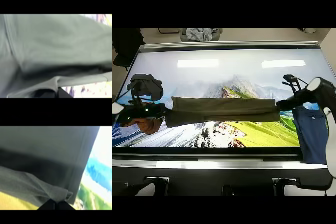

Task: Fold the shirts.

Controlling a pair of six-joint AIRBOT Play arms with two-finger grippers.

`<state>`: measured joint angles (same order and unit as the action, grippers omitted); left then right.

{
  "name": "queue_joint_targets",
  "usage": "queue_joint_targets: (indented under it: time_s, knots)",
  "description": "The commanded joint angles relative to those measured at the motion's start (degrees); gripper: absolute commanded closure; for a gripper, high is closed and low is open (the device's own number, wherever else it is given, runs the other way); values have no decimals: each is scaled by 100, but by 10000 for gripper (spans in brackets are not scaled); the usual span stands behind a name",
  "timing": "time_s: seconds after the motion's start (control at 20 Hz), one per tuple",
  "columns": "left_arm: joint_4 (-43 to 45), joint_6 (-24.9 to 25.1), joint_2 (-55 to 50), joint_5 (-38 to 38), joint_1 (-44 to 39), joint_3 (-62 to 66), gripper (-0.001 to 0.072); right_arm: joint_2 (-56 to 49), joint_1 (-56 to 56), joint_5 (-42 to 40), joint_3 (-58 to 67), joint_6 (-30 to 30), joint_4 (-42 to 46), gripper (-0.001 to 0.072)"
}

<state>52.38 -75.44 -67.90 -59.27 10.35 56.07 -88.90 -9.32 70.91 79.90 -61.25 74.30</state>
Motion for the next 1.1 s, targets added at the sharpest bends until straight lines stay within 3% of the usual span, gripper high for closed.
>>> queue_joint_targets:
  time_s: [0.0,0.2,0.45,0.5,0.55,0.6,0.65,0.7,0.8,0.95,1.05]
  knots:
    - [4,61,-1528,-332,-9,1320,682,-929,184,-286,935,-343,-31,673]
    - [2,37,-2959,-1298,-11,2411,681,-1416,184,-494,1108,-466,-44,671]
    - [-190,44,-3335,-1272,-116,2542,672,-1633,184,-262,1108,-551,-66,663]
    - [-186,42,-3322,-1274,-90,2625,524,-1620,164,-221,1123,-549,-81,576]
    - [-184,-52,-3305,-1349,-37,2765,304,-1596,125,-125,1176,-542,-83,425]
    - [-188,-107,-3268,-1478,35,2944,273,-1547,42,46,1250,-417,-96,262]
    - [-186,-107,-3193,-1613,116,3165,274,-1475,-72,199,1307,-157,-131,151]
    - [-188,-107,-3097,-1692,177,3353,275,-1381,-249,326,1311,9,-144,84]
    - [-188,-83,-2761,-1720,219,3615,275,-1340,-702,667,1305,42,-348,44]
    - [-236,4,-2201,-1725,90,3679,276,-1617,-1161,1228,1268,44,-1283,43]
    - [-249,2,-1891,-1722,-144,3679,276,-1845,-1071,1300,1257,-35,-1425,43]
